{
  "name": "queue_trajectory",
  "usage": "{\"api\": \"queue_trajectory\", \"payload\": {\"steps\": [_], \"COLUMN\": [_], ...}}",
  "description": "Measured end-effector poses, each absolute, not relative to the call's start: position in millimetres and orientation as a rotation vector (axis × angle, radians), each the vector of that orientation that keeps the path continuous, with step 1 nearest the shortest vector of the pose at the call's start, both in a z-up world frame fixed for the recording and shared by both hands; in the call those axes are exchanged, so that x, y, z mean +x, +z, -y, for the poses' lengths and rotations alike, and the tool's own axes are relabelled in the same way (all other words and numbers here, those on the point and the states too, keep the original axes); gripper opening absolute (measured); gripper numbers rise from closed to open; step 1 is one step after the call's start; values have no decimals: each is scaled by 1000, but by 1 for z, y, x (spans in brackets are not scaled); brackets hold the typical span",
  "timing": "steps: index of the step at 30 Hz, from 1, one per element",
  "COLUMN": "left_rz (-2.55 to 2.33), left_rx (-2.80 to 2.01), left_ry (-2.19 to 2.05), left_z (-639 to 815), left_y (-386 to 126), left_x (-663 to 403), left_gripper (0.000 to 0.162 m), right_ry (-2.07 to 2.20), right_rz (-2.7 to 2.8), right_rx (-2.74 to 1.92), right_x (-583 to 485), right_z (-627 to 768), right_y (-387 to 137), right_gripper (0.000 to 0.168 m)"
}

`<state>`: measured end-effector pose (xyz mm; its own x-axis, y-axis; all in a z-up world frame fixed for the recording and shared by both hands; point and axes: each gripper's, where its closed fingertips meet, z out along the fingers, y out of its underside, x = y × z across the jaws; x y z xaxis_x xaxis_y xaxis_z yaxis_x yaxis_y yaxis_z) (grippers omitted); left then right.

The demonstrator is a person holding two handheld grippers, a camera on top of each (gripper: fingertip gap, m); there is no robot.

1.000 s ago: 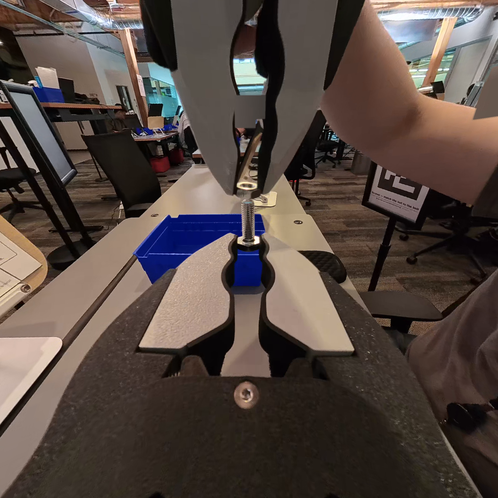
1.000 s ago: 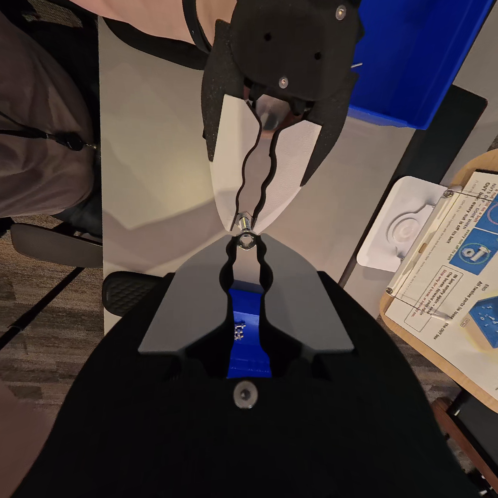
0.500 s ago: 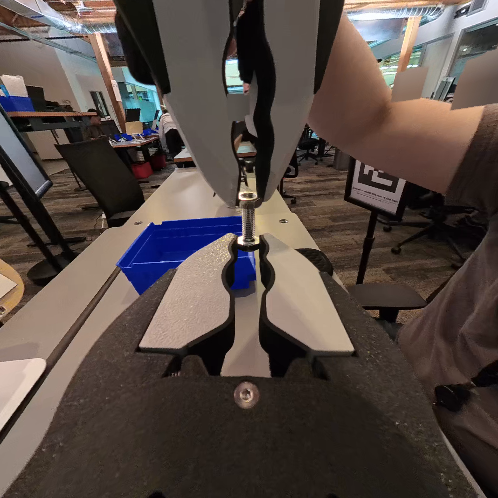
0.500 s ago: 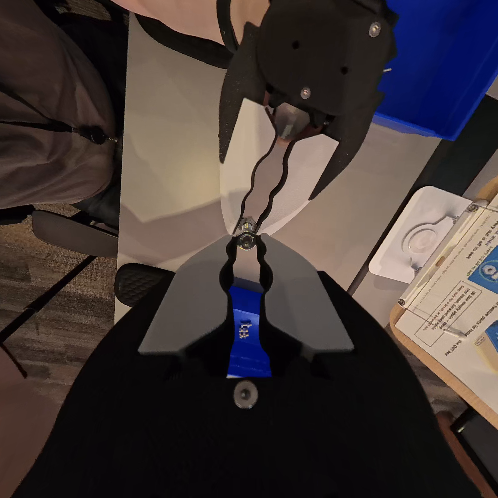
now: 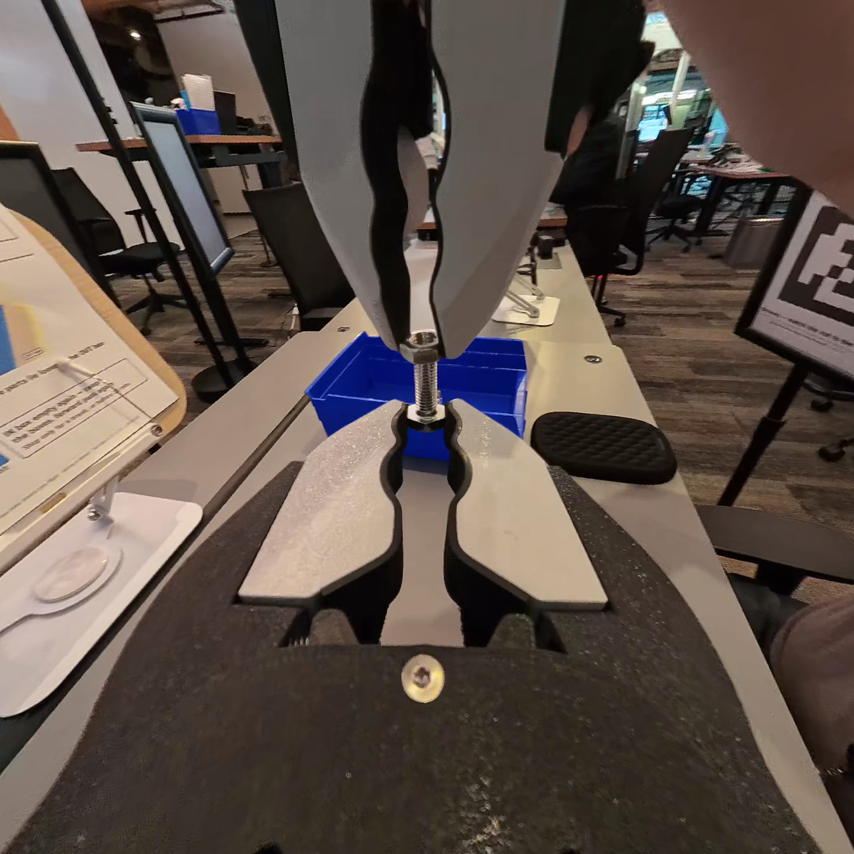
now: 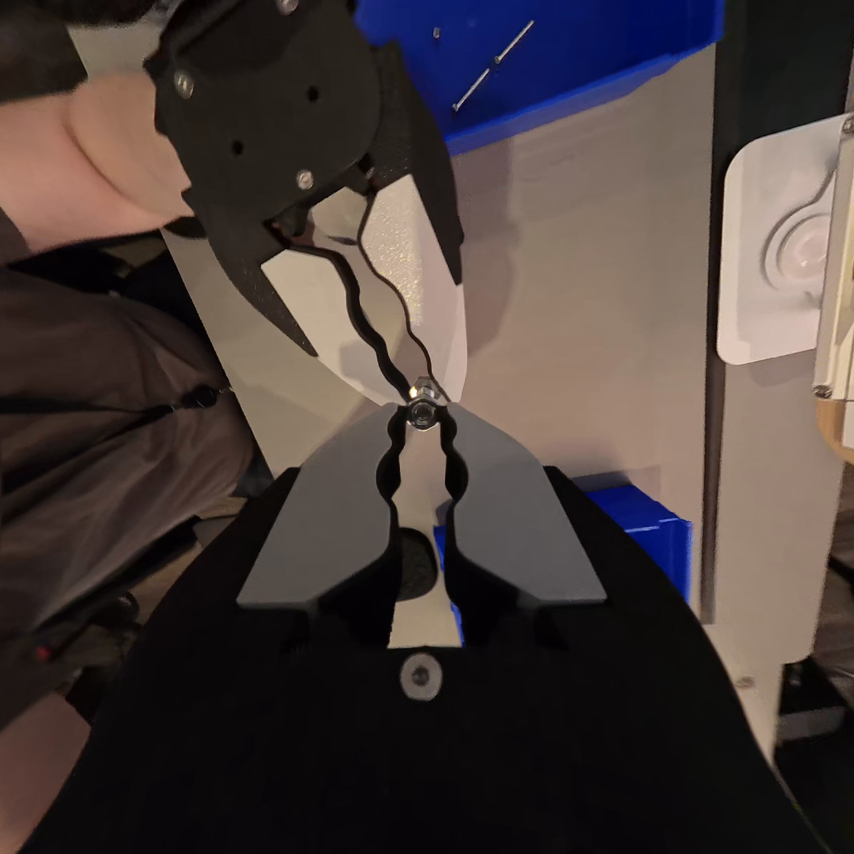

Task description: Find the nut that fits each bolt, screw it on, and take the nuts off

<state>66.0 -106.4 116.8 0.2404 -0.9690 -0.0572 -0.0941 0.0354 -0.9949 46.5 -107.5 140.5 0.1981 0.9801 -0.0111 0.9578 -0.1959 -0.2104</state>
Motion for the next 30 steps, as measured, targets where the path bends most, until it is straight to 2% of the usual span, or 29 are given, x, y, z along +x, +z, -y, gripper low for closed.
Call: {"api": "queue_trajectory", "payload": {"steps": [13,30], "left_rz": [-983,-945], "left_rx": [-1423,-1429], "left_ry": [-715,-687], "left_z": [83,79], "left_y": [118,121], "left_x": [54,50], "left_gripper": [14,14], "right_ry": [282,432], "right_rz": [1415,1274], "right_rx": [-2487,-2541], "right_x": [37,34], "right_z": [88,85], "right_y": [143,145], "right_gripper": [15,15]}}
